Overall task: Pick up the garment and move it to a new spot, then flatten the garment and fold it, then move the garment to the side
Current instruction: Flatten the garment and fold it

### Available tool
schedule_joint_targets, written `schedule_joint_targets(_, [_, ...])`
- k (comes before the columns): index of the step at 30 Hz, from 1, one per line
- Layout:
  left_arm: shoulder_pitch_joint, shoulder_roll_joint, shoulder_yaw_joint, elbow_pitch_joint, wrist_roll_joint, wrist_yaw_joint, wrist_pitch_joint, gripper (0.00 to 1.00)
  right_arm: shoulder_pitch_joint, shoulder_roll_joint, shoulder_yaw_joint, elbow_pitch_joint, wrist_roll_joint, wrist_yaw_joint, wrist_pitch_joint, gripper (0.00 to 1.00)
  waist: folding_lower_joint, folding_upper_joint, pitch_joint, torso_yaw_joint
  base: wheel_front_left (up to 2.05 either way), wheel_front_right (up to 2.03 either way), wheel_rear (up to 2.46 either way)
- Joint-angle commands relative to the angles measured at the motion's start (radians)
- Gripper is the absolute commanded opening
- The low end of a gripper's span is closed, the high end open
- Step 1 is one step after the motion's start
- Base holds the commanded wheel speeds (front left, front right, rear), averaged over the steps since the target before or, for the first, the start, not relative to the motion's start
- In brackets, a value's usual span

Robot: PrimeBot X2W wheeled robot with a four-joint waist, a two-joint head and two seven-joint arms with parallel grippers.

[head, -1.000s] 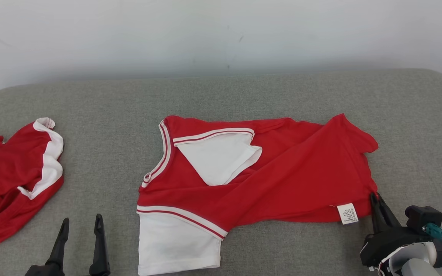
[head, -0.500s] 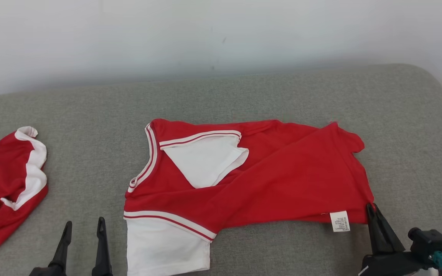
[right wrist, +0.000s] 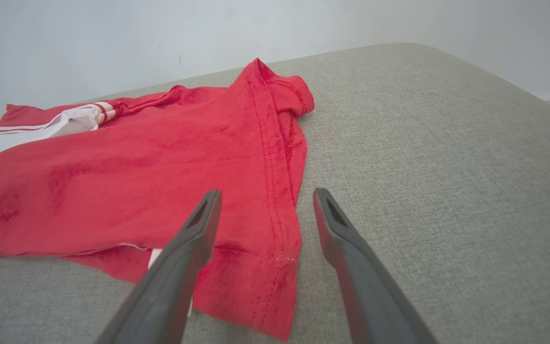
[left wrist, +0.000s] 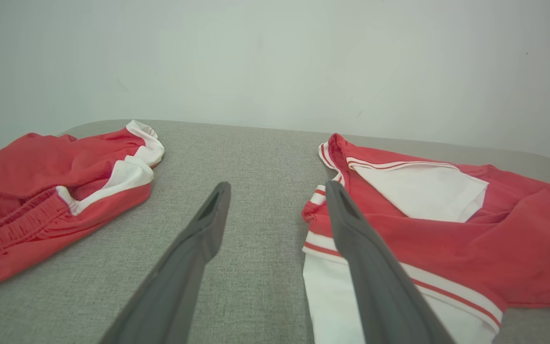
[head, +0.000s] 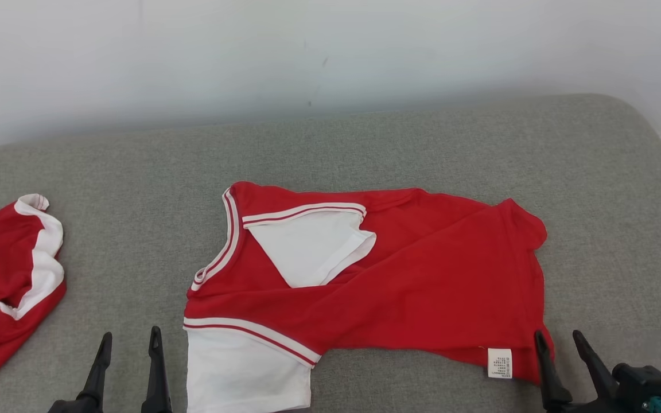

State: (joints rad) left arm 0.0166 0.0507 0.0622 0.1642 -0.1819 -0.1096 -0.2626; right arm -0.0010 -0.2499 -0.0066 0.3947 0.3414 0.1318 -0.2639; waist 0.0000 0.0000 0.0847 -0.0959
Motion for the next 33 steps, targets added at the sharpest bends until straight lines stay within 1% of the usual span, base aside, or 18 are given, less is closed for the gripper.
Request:
schedule_joint_targets(1, [0.009, -0.001, -0.002, 0.001, -0.004, 0.003, -0.003, 1.00, -0.010, -0.007, -0.004, -0.003, -0.001, -0.002, -0.001, 1.00, 0.0000, 0.0000, -0.003, 0.005, 0.00, 0.00, 0.00])
schedule_joint_targets(5, [0.010, -0.001, -0.007, 0.003, -0.007, 0.003, -0.003, 1.00, -0.025, -0.023, -0.005, 0.017, -0.004, -0.002, -0.001, 1.00, 0.0000, 0.0000, -0.006, 0.014, 0.00, 0.00, 0.00])
schedule_joint_targets(9, [0.010, -0.001, -0.015, 0.005, -0.012, 0.006, -0.003, 1.00, -0.055, -0.046, 0.002, 0.074, 0.000, -0.002, 0.013, 1.00, 0.0000, 0.0000, -0.010, 0.029, 0.00, 0.00, 0.00])
schedule_joint_targets(13, [0.008, -0.001, -0.022, 0.003, -0.012, 0.008, -0.003, 1.00, -0.064, -0.050, 0.005, 0.118, 0.011, -0.002, 0.015, 1.00, 0.0000, 0.0000, -0.011, 0.048, 0.00, 0.00, 0.00])
schedule_joint_targets(15, [0.006, -0.001, -0.025, 0.003, -0.012, 0.007, -0.003, 1.00, -0.055, -0.043, 0.028, 0.104, 0.025, -0.002, 0.008, 1.00, 0.0000, 0.0000, -0.011, 0.059, 0.00, 0.00, 0.00])
schedule_joint_targets(19, [0.013, -0.001, -0.032, 0.000, -0.011, 0.007, -0.003, 1.00, 0.010, -0.034, 0.040, 0.049, 0.044, -0.002, 0.001, 1.00, 0.0000, 0.0000, -0.014, 0.074, 0.00, 0.00, 0.00])
schedule_joint_targets(26, [0.024, -0.001, -0.025, -0.008, -0.017, 0.016, -0.003, 1.00, 0.105, -0.015, 0.046, -0.055, 0.033, -0.002, 0.002, 1.00, 0.0000, 0.0000, -0.015, 0.064, 0.00, 0.00, 0.00])
schedule_joint_targets(29, [0.019, -0.001, -0.024, -0.008, -0.016, 0.018, -0.003, 1.00, 0.114, -0.011, 0.057, -0.069, 0.027, -0.002, 0.020, 1.00, 0.0000, 0.0000, -0.014, 0.059, 0.00, 0.00, 0.00])
schedule_joint_targets(33, [0.010, -0.001, -0.030, -0.005, -0.012, 0.017, -0.003, 1.00, 0.095, 0.001, 0.065, -0.057, 0.015, -0.002, 0.052, 1.00, 0.0000, 0.0000, -0.016, 0.060, 0.00, 0.00, 0.00])
